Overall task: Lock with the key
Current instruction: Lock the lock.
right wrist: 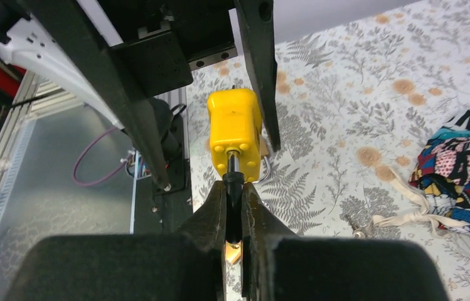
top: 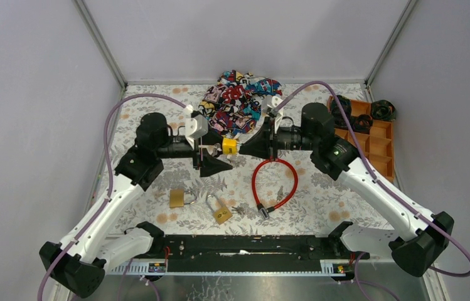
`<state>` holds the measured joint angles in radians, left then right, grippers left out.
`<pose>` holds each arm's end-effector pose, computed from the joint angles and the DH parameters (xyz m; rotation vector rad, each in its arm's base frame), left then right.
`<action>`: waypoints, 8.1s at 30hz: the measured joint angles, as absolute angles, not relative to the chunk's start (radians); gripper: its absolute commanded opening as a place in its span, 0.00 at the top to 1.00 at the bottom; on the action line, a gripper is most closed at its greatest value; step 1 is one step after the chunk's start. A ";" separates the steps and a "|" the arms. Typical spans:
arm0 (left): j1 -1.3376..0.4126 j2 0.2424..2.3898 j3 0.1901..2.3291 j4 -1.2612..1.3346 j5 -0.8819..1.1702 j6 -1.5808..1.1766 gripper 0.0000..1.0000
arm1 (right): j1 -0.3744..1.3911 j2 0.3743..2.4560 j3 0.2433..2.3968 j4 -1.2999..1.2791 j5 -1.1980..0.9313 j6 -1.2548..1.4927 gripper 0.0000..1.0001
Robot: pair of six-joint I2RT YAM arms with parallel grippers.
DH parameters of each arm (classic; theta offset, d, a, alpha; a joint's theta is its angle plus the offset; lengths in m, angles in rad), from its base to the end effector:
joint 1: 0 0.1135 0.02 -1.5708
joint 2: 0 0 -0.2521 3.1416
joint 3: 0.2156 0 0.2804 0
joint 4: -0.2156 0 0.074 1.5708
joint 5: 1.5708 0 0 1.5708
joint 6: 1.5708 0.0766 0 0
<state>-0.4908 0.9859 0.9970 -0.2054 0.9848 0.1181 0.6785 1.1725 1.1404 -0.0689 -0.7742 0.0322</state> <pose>0.2065 -0.1827 0.3642 1.1954 1.3631 -1.1272 0.2202 0.2463 0.3840 -1.1155 1.3904 1.1652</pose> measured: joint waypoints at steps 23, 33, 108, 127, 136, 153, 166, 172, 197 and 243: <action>-0.430 0.985 0.884 0.381 1.061 -0.388 0.57 | 0.648 1.103 1.123 0.065 -0.838 0.137 1.00; -0.469 1.007 0.884 0.440 1.029 -0.439 0.90 | 0.647 1.101 1.123 0.065 -0.859 0.145 1.00; -0.707 1.162 0.824 0.951 0.706 -0.684 1.00 | 0.589 0.979 1.063 0.442 -0.702 0.420 1.00; -0.631 1.205 0.881 0.803 0.849 -0.635 1.00 | 0.615 0.929 0.877 0.588 -0.609 0.269 1.00; -0.501 1.217 0.943 0.716 0.983 -0.599 1.00 | 0.615 0.923 0.866 0.470 -0.571 0.169 1.00; -0.517 1.144 0.978 0.500 0.938 -0.528 1.00 | 0.607 0.944 0.879 0.392 -0.622 0.297 1.00; -0.580 1.226 1.079 0.403 0.814 -0.429 1.00 | 0.562 0.998 0.811 0.597 -0.591 0.391 1.00; -0.580 1.234 1.039 0.452 0.756 -0.454 1.00 | 0.548 1.037 0.810 0.625 -0.595 0.454 1.00; -0.580 1.119 0.883 0.451 0.888 -0.405 1.00 | 0.541 0.936 1.042 -0.186 -0.762 0.066 0.32; -0.409 1.073 0.991 0.000 1.115 0.059 0.33 | 0.646 1.005 1.148 -0.429 -0.779 -0.159 1.00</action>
<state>-0.4088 1.0729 0.9909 0.0002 1.1152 0.0586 0.6460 1.0046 1.1477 -0.4286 -0.7788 -0.1585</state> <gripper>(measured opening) 0.736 0.070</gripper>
